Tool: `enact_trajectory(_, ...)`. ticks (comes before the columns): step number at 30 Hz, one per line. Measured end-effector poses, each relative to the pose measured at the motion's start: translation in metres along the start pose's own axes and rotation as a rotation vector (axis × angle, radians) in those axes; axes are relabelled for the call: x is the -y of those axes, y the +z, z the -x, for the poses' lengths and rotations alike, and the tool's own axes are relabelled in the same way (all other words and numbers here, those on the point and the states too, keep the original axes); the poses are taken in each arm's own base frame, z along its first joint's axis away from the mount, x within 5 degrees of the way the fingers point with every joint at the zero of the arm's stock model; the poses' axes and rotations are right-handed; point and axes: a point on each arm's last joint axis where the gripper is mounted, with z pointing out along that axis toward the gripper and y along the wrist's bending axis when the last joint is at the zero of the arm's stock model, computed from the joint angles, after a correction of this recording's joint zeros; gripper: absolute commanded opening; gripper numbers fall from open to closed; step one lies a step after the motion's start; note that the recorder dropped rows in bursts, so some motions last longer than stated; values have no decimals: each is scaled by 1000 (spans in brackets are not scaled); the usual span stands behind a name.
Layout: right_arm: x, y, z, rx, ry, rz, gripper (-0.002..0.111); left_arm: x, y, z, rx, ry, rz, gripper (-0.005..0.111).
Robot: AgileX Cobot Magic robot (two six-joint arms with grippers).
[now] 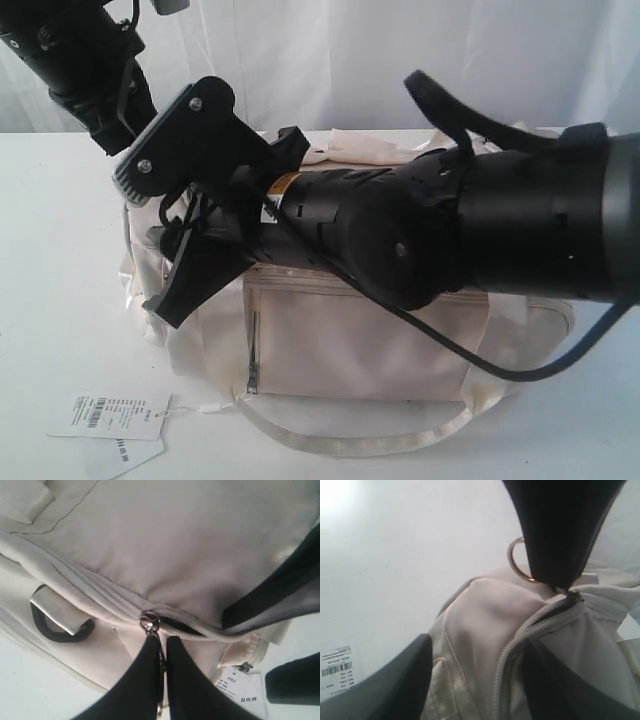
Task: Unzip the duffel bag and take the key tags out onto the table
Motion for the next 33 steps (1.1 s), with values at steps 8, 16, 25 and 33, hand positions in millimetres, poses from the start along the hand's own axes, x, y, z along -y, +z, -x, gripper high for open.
enact_trajectory(8, 15, 4, -8, -18, 26, -39, 52, 0, 0, 0, 3, -2, -5, 0)
enact_trajectory(16, 19, 12, -19, -58, 34, -43, 51, 1, 0, 1, 7, 1, -8, 0)
enact_trajectory(25, 18, 16, -24, -75, 35, -37, 37, 1, 0, 1, 10, 6, -8, 0)
enact_trajectory(33, 18, 10, -19, -74, 35, -31, 19, 0, 4, 1, 2, 2, -19, 0)
